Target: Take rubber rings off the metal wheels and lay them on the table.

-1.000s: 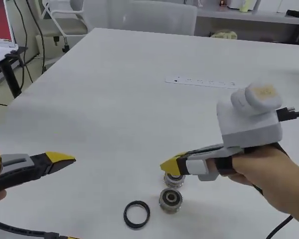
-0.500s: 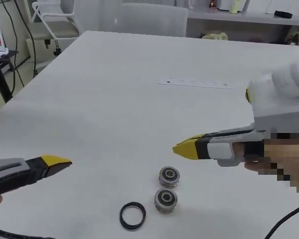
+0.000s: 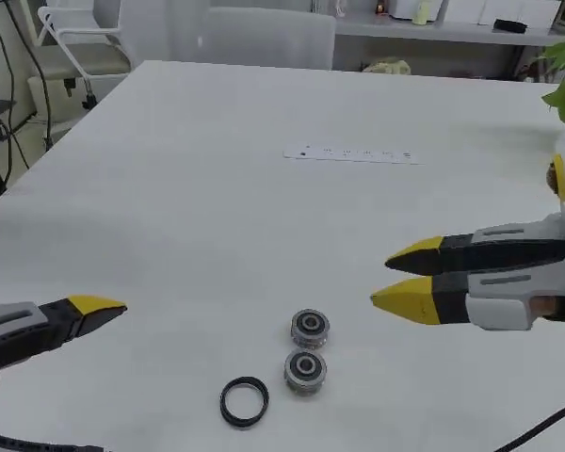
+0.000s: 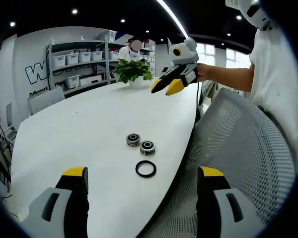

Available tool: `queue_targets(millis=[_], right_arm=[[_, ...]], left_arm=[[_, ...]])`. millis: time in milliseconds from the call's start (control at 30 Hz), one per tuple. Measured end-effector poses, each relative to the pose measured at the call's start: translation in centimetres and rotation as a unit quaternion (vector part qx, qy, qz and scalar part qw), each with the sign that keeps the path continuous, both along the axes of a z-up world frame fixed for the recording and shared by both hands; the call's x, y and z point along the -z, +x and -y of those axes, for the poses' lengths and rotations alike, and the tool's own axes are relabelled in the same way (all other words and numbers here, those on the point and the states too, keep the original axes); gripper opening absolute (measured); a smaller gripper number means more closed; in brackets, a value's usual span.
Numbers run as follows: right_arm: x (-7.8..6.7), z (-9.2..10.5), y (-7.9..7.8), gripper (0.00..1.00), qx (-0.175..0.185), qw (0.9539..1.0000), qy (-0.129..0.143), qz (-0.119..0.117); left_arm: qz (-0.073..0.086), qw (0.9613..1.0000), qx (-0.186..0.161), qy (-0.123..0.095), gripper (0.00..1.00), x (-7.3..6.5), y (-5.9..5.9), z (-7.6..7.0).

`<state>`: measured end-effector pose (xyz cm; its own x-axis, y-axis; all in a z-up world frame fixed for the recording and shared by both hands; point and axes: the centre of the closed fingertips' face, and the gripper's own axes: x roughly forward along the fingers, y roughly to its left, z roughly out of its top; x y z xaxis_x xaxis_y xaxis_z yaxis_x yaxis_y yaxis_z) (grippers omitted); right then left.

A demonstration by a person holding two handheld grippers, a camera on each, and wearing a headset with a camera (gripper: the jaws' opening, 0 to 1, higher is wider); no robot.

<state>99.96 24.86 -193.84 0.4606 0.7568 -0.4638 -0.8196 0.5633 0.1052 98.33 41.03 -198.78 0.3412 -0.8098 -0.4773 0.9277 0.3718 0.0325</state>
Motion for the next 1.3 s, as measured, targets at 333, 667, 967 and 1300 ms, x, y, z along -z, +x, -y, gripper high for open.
queue_targets(millis=[333,667,967,1300], right_arm=[[0.5,3.0,-1.9,0.57,0.056,0.9983,0.017,-0.001],[4.4,5.5,-3.4,0.82,0.118,0.9915,-0.008,-0.054],[7.0,5.7,-5.1,0.92,0.124,0.9873,-0.026,-0.096],[8.8,5.5,-6.3,0.94,0.129,0.9815,-0.034,-0.137]], left_arm=[[-0.013,0.9998,0.007,-0.01,0.9,0.1,-0.4,0.2],[-0.034,0.9993,0.002,-0.015,0.92,0.3,-0.7,0.2],[-0.055,0.9983,-0.002,-0.017,0.98,0.8,-0.9,0.3],[-0.08,0.9964,-0.023,-0.01,0.99,1.7,-0.7,-0.1]])
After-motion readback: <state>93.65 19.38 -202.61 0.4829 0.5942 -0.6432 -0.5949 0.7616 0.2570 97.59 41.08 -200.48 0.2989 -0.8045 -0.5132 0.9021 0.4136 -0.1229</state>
